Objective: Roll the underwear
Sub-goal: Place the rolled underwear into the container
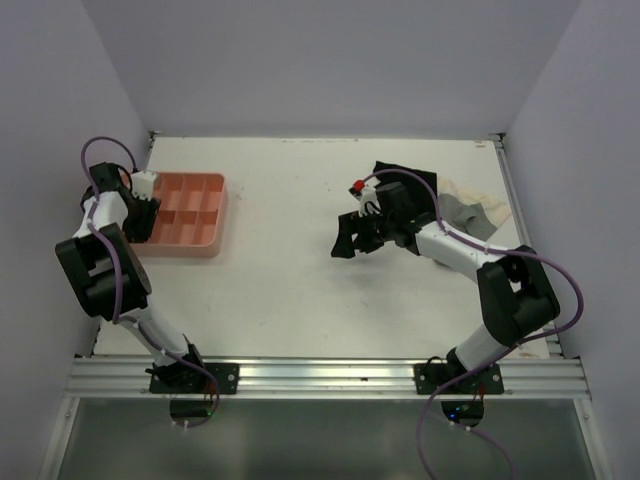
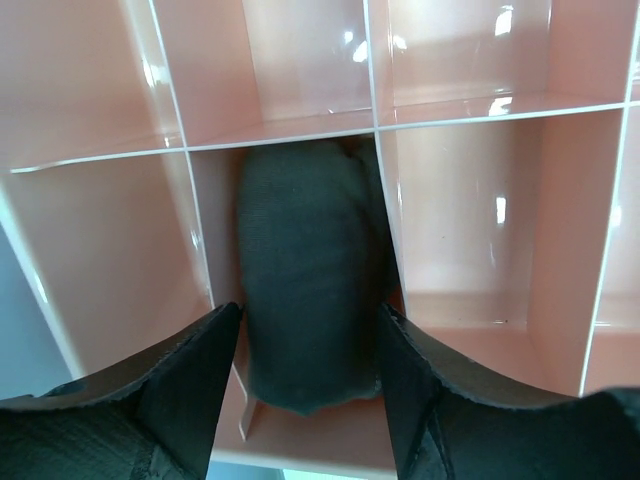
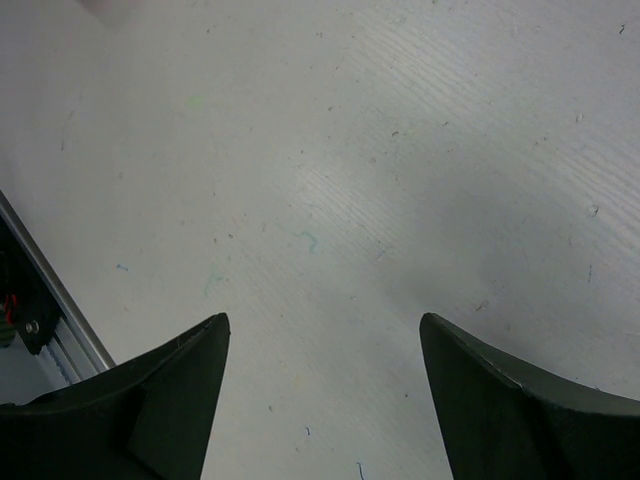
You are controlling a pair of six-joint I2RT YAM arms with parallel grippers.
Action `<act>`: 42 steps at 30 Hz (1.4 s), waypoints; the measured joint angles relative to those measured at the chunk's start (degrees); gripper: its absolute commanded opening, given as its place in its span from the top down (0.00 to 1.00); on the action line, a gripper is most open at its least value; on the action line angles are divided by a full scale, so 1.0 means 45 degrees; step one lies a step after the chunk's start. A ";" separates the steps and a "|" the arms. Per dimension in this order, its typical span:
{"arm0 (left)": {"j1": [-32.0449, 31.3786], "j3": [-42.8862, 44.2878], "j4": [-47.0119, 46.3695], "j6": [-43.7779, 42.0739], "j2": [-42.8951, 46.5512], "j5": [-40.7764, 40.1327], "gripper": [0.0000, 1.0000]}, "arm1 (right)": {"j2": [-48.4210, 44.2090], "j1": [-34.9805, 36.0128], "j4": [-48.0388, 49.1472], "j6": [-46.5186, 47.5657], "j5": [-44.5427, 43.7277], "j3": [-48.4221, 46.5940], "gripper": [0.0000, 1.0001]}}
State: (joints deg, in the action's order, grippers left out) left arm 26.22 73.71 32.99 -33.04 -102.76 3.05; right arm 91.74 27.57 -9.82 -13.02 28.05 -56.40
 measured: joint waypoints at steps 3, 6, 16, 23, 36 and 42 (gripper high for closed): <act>-0.0029 0.0049 0.0049 0.0000 0.0068 -0.0010 0.31 | 0.0000 0.0000 0.0000 0.0000 0.0000 0.0000 0.19; -0.0058 0.0107 0.0092 0.0000 0.0087 -0.0015 0.30 | 0.0000 0.0000 -0.0005 0.0000 0.0000 0.0000 0.19; -0.0121 0.0131 0.0199 -0.0029 0.1593 0.0928 0.29 | 0.0000 0.0000 -0.0015 0.0000 -0.0005 -0.0010 0.18; -0.0515 0.0374 -0.0126 -0.0262 0.4119 0.1685 0.18 | -0.0039 0.0000 -0.0209 0.0015 -0.0034 -0.0296 0.18; -0.5872 -0.1739 -0.0865 0.0942 0.6368 0.4624 0.00 | -0.1977 0.0005 -0.1564 0.0151 -0.1467 -0.0316 0.01; -0.8126 -0.4109 -0.1807 0.2161 0.6096 0.4945 0.00 | -0.3716 0.0005 -0.1797 0.0068 -0.2142 0.1200 0.01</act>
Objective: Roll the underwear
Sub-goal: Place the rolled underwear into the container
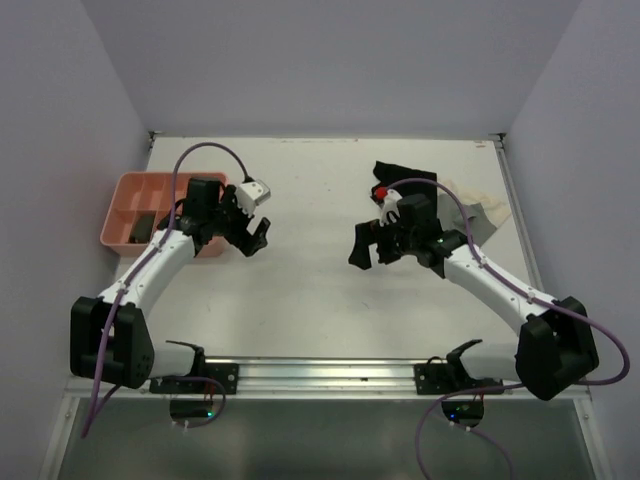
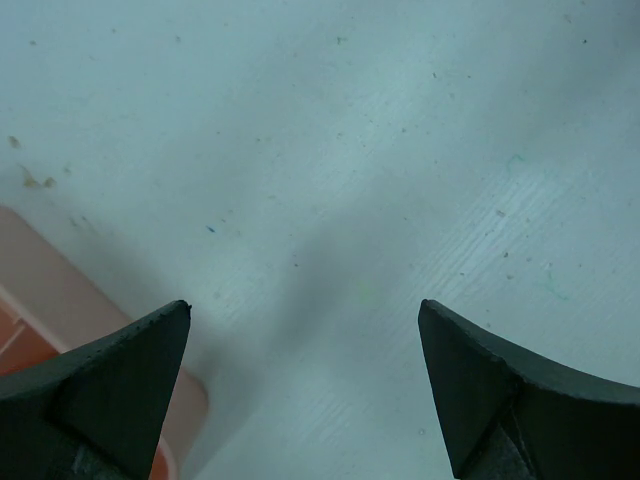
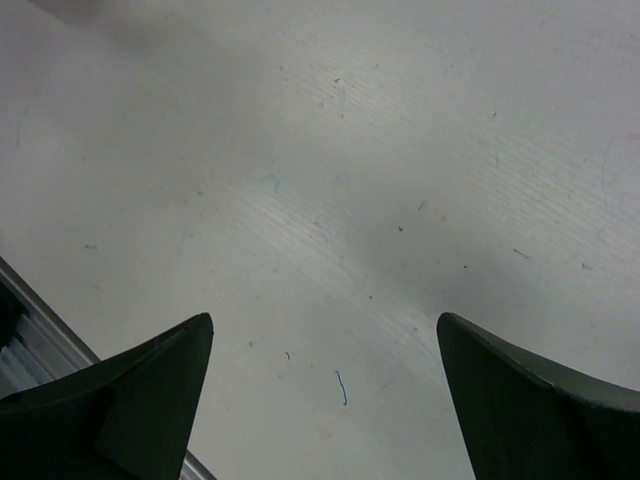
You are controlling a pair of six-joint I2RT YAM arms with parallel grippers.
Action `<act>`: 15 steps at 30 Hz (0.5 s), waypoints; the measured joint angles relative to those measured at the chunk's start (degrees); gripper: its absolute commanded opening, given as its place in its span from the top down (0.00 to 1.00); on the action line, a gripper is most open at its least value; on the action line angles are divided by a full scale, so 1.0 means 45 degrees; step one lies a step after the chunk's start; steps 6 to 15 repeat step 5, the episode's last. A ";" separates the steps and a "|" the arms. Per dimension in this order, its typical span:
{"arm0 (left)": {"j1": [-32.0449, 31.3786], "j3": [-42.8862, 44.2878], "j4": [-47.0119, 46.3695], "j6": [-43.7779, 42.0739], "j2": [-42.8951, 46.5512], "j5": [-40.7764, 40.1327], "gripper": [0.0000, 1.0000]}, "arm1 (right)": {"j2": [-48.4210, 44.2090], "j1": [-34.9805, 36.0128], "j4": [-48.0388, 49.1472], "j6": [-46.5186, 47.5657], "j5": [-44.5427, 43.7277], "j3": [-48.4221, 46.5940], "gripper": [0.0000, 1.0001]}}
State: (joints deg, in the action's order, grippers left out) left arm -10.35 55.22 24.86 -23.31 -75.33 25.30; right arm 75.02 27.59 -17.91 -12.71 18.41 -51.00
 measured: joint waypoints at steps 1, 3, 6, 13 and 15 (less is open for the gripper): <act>-0.0117 -0.0238 -0.0092 0.0102 -0.0092 0.0005 0.00 | -0.0219 0.0000 -0.0034 -0.0024 -0.0097 0.0296 0.01; -0.0233 -0.0588 -0.0325 0.0316 -0.0214 0.0015 0.00 | -0.0476 0.0000 -0.0087 -0.0063 -0.0228 0.0831 0.01; -0.0272 -0.0777 -0.0466 0.0418 -0.0233 0.0015 0.00 | -0.0544 0.0000 -0.0136 -0.0078 -0.0282 0.1224 0.01; -0.0272 -0.0777 -0.0466 0.0418 -0.0233 0.0015 0.00 | -0.0544 0.0000 -0.0136 -0.0078 -0.0282 0.1224 0.01; -0.0272 -0.0777 -0.0466 0.0418 -0.0233 0.0015 0.00 | -0.0544 0.0000 -0.0136 -0.0078 -0.0282 0.1224 0.01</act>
